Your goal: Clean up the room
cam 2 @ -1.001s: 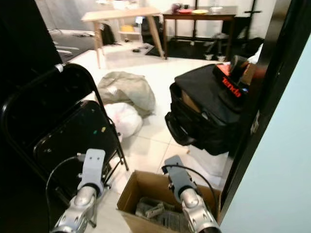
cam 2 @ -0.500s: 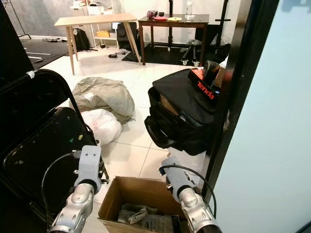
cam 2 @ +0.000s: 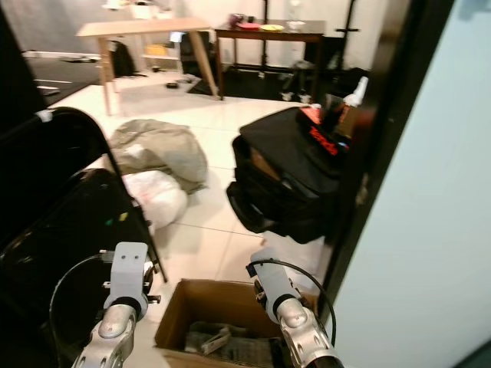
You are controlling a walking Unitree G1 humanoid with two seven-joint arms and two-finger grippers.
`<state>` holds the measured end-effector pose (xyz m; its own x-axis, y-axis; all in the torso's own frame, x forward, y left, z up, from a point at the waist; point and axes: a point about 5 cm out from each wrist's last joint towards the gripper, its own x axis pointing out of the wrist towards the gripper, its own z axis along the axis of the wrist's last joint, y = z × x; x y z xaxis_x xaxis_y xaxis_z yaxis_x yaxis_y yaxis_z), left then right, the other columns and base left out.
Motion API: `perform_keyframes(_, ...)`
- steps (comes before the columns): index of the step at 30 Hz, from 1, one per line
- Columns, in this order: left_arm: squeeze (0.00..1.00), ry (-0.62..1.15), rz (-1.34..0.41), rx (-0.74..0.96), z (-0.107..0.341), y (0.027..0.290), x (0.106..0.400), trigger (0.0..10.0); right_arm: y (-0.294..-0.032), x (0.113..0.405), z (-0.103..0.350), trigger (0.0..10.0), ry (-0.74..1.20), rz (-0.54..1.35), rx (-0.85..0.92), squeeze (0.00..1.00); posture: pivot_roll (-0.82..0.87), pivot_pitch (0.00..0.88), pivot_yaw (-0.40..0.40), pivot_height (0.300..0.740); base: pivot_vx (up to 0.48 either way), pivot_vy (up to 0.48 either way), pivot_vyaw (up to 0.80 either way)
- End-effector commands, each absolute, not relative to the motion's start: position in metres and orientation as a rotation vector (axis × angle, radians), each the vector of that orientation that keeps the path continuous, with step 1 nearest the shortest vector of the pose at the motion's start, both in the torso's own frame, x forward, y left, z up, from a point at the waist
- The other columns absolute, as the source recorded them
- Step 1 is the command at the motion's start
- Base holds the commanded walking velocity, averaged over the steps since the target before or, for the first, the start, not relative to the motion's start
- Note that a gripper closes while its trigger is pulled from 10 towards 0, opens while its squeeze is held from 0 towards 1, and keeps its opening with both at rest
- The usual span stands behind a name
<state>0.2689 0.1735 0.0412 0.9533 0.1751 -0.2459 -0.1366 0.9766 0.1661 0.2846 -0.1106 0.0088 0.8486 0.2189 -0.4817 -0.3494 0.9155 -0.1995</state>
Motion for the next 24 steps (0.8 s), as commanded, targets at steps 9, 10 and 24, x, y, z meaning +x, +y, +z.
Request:
perform_keyframes(9, 0.00, 0.217, 0.091, 0.163, 0.0498, 0.1646, 0.2690, 10.0, -0.1126, 0.2814, 0.0066, 10.0, 0.494, 0.295, -0.262, 0.00, 0.08, 0.015, -0.024, 0.734, 0.000, 0.000, -0.80)
perform_keyframes(10, 0.00, 0.217, 0.091, 0.163, 0.0498, 0.1646, 0.2690, 10.0, -0.1126, 0.2814, 0.0066, 10.0, 0.494, 0.295, -0.262, 0.00, 0.08, 0.015, -0.024, 0.734, 0.000, 0.000, -0.80)
perform_keyframes(24, 0.00, 0.191, 0.042, 0.187, 0.0530, 0.1600, 0.2665, 10.0, -0.1131, 0.2788, 0.0059, 10.0, 0.506, 0.303, -0.251, 0.00, 0.08, 0.008, -0.025, 0.734, 0.000, 0.000, -0.80)
